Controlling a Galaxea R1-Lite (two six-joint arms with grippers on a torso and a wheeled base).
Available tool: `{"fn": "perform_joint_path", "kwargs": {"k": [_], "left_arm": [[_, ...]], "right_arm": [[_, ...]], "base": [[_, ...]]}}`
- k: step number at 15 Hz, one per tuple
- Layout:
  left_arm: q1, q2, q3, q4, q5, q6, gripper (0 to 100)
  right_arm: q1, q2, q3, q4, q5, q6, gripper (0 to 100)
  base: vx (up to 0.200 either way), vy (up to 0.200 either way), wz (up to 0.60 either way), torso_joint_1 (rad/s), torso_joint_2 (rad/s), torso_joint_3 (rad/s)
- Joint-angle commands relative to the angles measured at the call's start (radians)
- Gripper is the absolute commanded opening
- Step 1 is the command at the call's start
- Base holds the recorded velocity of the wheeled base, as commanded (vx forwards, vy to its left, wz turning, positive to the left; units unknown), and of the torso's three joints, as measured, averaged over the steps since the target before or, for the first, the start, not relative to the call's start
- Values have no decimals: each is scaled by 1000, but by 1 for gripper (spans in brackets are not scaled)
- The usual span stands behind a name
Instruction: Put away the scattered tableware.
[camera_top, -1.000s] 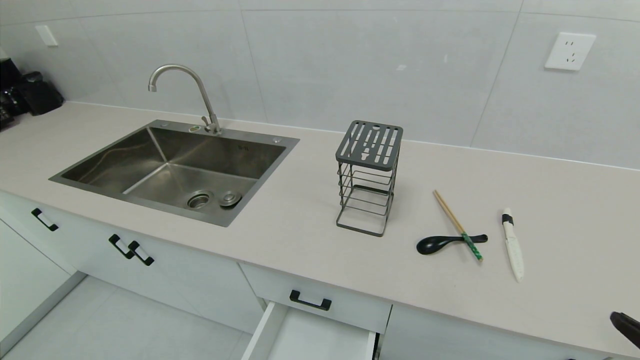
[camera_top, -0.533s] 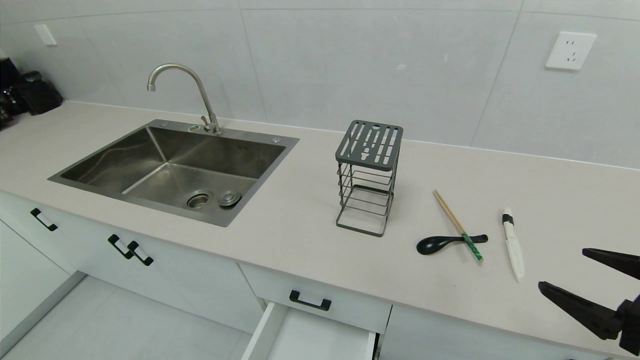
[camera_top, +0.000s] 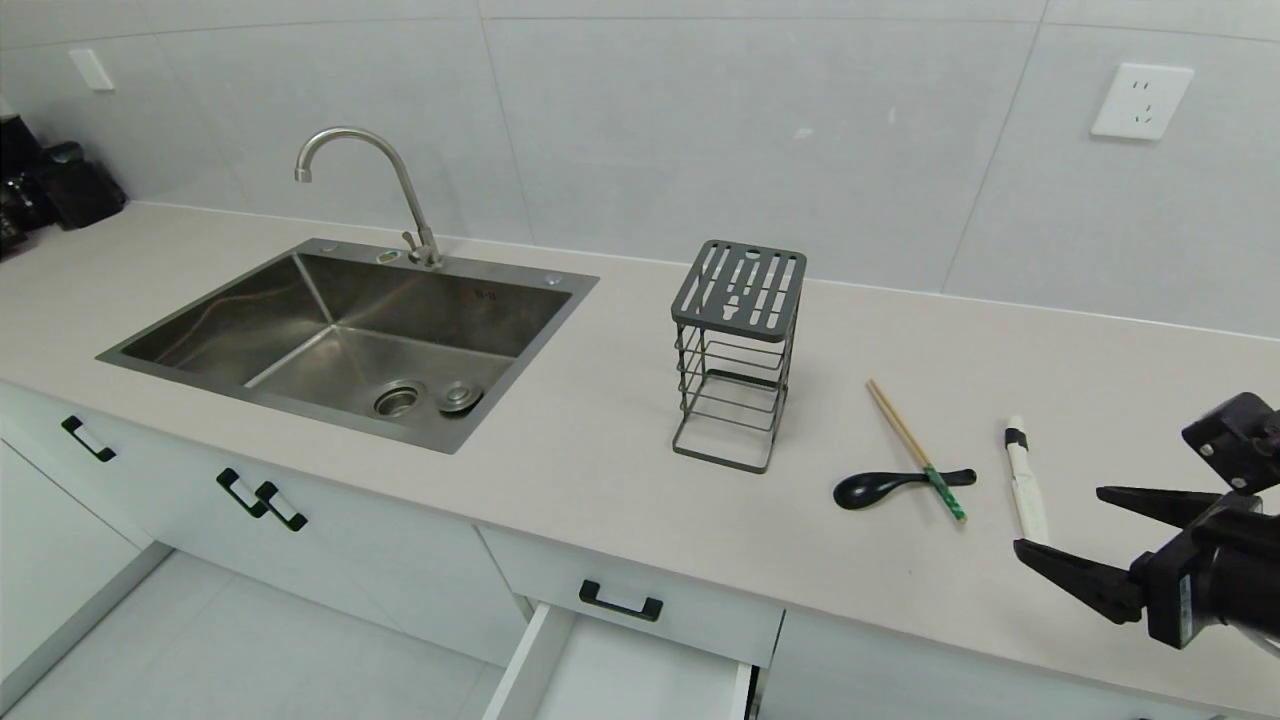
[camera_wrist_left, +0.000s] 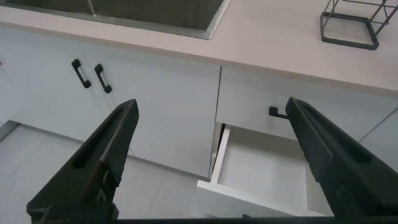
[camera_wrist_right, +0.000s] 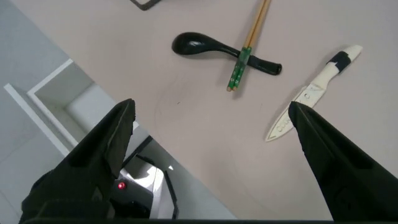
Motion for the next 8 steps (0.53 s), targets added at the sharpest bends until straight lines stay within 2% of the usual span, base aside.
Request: {"fn": "perform_joint_path", "kwargs": {"k": [1, 8], "left_arm": [[0, 1, 0, 0, 0, 0, 100], [0, 1, 0, 0, 0, 0, 100]], "right_arm": [[3, 65, -11, 0, -1, 0, 100], [9, 182, -19, -7, -9, 0, 100]], "base": [[0, 0, 0, 0, 0, 0], [0, 0, 0, 0, 0, 0]]}}
